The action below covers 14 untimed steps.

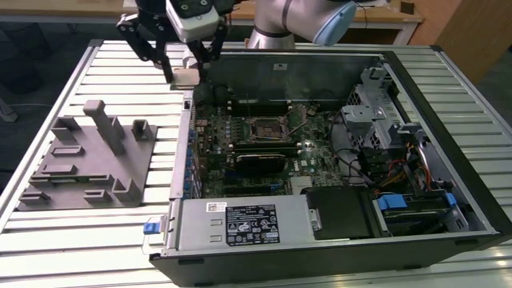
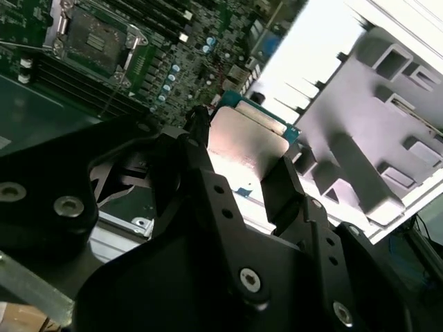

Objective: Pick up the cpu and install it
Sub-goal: 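Pick up the cpu and move it towards the insertion slot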

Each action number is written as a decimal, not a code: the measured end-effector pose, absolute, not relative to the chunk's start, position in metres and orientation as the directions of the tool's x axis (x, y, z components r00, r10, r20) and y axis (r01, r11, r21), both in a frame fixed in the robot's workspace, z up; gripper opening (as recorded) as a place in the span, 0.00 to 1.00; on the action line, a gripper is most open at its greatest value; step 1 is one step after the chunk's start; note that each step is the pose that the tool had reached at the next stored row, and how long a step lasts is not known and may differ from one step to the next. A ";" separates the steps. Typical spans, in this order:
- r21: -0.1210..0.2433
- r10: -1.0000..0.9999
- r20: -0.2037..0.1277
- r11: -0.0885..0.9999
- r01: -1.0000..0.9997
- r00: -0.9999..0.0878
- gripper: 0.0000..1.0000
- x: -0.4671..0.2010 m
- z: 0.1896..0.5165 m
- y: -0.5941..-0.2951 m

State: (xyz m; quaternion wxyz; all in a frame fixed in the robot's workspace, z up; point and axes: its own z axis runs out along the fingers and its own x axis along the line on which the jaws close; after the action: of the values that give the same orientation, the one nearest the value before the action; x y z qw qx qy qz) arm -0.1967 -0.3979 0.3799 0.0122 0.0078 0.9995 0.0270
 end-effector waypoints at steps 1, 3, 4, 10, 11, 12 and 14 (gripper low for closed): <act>0.054 0.016 -0.024 0.998 0.015 -1.000 0.55 -0.193 0.379 -0.397; 0.054 0.016 -0.023 0.998 0.015 -1.000 0.55 -0.184 0.376 -0.396; 0.054 0.016 -0.023 0.998 0.015 -1.000 0.55 -0.180 0.375 -0.396; 0.054 0.016 -0.020 0.998 0.015 -1.000 0.55 -0.153 0.367 -0.393; 0.054 0.016 -0.019 0.998 0.015 -1.000 0.55 -0.149 0.366 -0.392; 0.054 0.016 -0.018 0.998 0.015 -1.000 0.55 -0.145 0.364 -0.392; 0.054 0.016 -0.016 0.998 0.015 -1.000 0.55 -0.136 0.360 -0.391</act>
State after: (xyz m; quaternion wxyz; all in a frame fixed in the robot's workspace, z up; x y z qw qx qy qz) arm -0.1357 -0.3909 0.3603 0.0082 0.0079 0.9996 0.0268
